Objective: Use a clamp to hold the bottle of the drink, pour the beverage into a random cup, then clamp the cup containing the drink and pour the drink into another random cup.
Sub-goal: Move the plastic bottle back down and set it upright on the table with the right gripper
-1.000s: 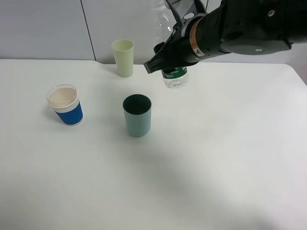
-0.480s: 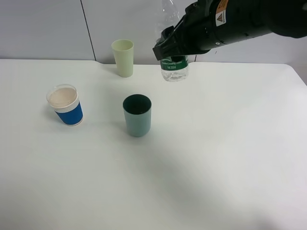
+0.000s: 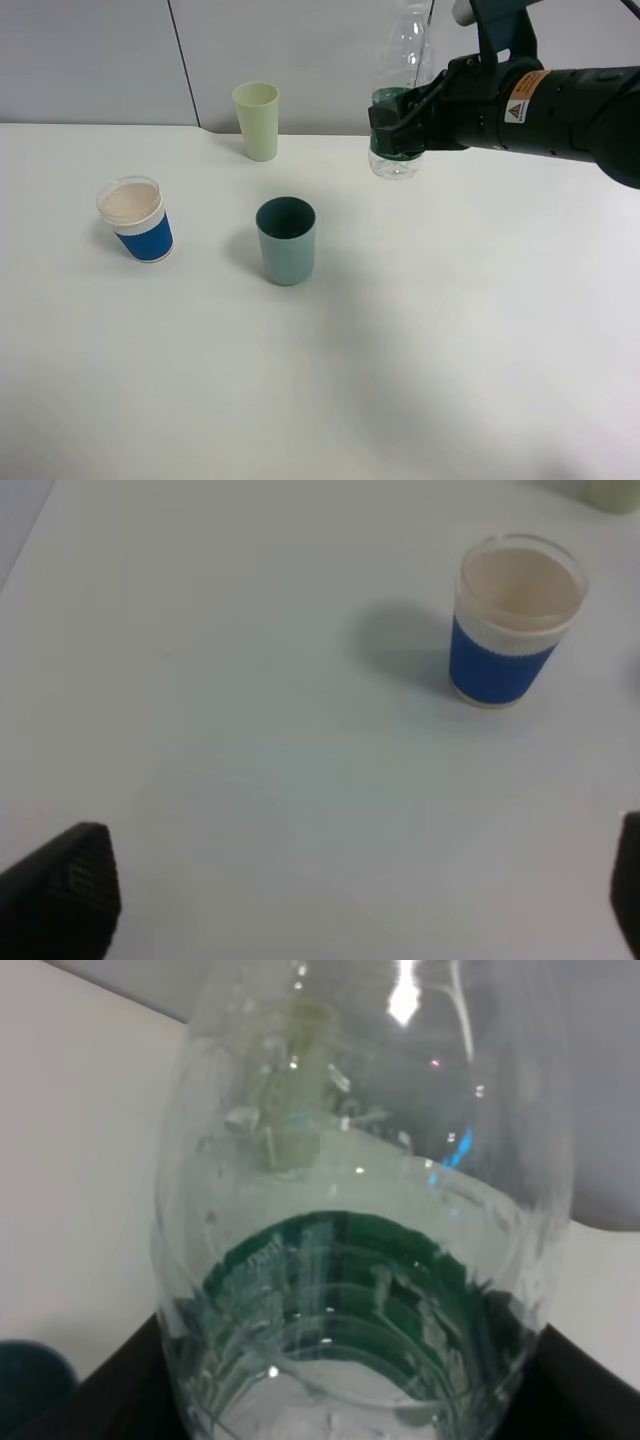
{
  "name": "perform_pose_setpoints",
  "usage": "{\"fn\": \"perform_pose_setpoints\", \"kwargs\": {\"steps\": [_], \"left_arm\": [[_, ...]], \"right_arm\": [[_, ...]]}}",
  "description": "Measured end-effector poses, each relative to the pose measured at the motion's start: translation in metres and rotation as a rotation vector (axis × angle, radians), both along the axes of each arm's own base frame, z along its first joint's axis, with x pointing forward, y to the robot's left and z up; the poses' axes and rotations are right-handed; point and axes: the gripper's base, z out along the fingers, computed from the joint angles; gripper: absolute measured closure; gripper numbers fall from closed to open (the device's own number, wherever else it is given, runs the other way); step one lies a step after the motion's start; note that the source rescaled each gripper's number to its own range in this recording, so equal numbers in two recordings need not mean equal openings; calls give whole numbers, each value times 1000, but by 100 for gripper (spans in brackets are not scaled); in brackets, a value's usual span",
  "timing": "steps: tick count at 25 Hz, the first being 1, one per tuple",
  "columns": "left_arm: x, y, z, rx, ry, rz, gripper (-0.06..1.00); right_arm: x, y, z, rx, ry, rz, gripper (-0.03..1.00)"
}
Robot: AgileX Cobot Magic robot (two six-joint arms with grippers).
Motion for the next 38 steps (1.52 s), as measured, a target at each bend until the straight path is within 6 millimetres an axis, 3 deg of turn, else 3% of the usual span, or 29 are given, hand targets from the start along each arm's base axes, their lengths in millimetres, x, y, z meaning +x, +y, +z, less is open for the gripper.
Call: {"fn": "perform_pose_setpoints", "kwargs": {"steps": [8,19,25,38], "left_arm": [[0,0,0,0,0,0,-6],[0,0,0,0,0,0,-6],[0,0,0,0,0,0,-6],[0,0,0,0,0,0,-6]], "right_arm": [[17,4,-24,17,-28,4,97],[46,4,-79,30,-79,-144,97],[52,4,-108,28,-90,-173,97],[59,1,-146,24,-135,-210,97]]}}
